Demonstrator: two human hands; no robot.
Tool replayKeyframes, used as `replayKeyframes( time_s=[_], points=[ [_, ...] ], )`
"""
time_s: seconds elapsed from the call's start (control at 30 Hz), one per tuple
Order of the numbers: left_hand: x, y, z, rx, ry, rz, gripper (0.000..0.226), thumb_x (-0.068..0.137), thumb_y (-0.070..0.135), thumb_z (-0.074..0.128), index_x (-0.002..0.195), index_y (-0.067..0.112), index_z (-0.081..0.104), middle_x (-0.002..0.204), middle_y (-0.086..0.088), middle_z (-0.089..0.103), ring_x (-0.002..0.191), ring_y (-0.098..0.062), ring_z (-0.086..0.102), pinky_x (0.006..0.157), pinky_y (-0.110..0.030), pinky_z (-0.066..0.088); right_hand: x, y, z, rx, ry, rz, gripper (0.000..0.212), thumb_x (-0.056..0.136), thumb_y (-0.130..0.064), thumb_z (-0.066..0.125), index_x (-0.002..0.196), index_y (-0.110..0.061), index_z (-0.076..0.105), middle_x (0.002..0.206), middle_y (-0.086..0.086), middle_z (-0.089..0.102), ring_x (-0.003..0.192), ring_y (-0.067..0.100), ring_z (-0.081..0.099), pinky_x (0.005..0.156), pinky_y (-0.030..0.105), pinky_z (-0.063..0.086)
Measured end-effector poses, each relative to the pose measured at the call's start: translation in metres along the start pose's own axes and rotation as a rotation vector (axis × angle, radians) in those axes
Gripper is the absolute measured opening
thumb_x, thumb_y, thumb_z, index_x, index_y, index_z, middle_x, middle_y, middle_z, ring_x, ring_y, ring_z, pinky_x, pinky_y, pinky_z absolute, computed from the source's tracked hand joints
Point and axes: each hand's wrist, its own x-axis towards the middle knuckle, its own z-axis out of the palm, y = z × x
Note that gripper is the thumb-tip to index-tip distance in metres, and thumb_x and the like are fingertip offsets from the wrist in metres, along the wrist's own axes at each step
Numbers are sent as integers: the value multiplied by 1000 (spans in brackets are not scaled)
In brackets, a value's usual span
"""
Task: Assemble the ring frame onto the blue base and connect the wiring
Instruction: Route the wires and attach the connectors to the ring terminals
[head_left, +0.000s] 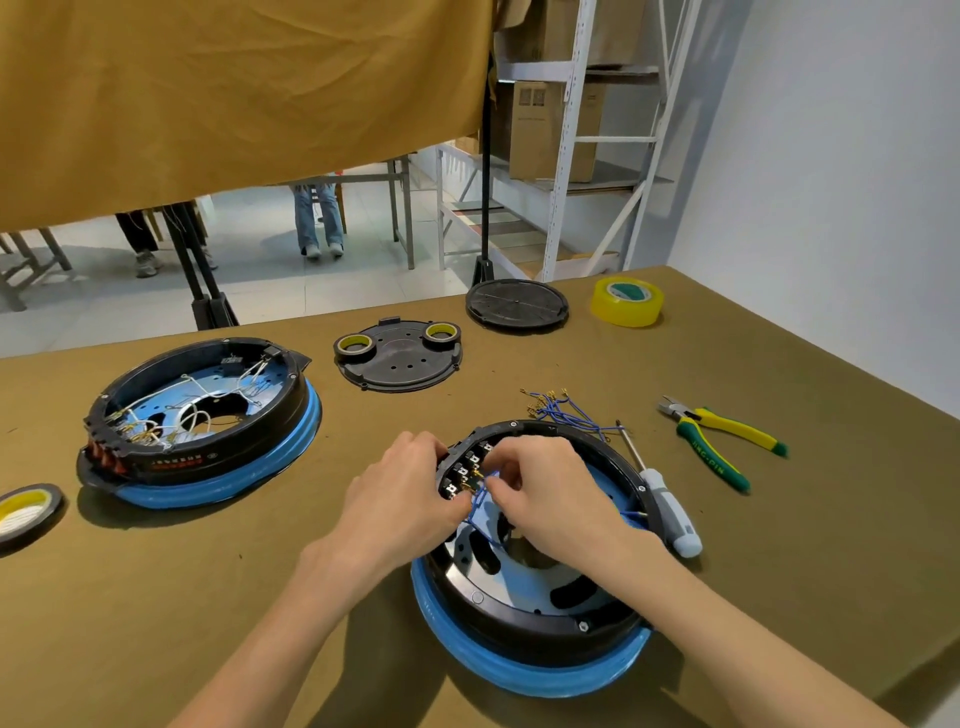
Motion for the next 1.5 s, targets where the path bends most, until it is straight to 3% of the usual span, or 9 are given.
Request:
replayKeyframes(
  time_s=[0.17, 0.33, 0.53, 0.73, 0.93, 1.03, 1.13, 1.3, 1.5],
  points=[
    [0, 1, 2, -16, 30, -30, 50, 90, 45, 72, 131, 25, 51, 127, 7, 54, 102, -11, 55, 81, -29, 44, -9, -4, -7, 39, -199, 140, 23, 99, -22, 56, 103, -8, 74, 86, 7, 74, 76, 22, 68, 68, 36, 56],
    [1, 0, -4, -7, -10, -12, 51, 90, 42, 72, 134, 26, 51, 128, 7, 53, 108, -13, 56, 86, -32, 48, 6, -9, -14, 669, -455, 546, 22, 102, -7, 53, 117, 8, 58, 81, 17, 65, 48, 17, 58, 48, 24, 48],
    [5, -7, -13, -57, -115, 26, 55, 91, 41, 69, 140, 22, 53, 135, 3, 55, 120, -16, 57, 103, -41, 51, 11, -10, -10, 816, -428, 730, 6, 100, -9, 59, 103, -6, 62, 82, 12, 76, 43, 12, 53, 44, 21, 42],
    [10, -16, -19, -123, -166, 51, 44, 98, 35, 61, 138, 19, 59, 122, 6, 65, 107, -12, 63, 92, -33, 55, 9, -22, 12, 824, -211, 850, 6, 97, -5, 65, 97, -1, 68, 77, 12, 74, 28, 9, 38, 39, 17, 32],
    [11, -21, -24, -214, -241, -4, 18, 98, 38, 64, 96, 23, 74, 82, 6, 76, 72, -10, 73, 66, -36, 64, 7, -23, 7, 727, -364, 857, 14, 97, -13, 66, 83, -14, 67, 60, -3, 68, 33, 6, 29, 41, 14, 28],
    [9, -19, -26, -301, -337, -30, 22, 95, 36, 71, 97, 14, 69, 70, 6, 77, 65, -5, 74, 53, -25, 60, 6, -19, -3, 566, -453, 787, 11, 95, -17, 70, 84, -17, 70, 58, -6, 66, 40, 5, 36, 46, 19, 28],
    [5, -13, -28, -347, -407, -57, 43, 94, 36, 73, 125, 8, 59, 76, 2, 78, 69, -10, 76, 54, -24, 59, 6, -14, -11, 399, -528, 710, 12, 96, -24, 71, 85, -19, 70, 55, -8, 64, 43, 4, 43, 49, 19, 29],
    [2, -8, -27, -322, -424, -51, 22, 96, 36, 70, 98, 14, 70, 80, 0, 79, 70, -10, 77, 64, -28, 64, 6, -10, -14, 399, -600, 677, 6, 99, -23, 66, 96, -19, 68, 54, -8, 60, 53, 7, 45, 54, 22, 30],
    [-1, -6, -27, -310, -406, -73, 26, 97, 35, 69, 104, 10, 72, 84, -2, 79, 71, -10, 77, 67, -30, 65, 4, 0, -10, 523, -589, 640, 11, 98, -16, 68, 87, -13, 68, 56, -5, 60, 53, 7, 47, 52, 20, 37]
  ],
)
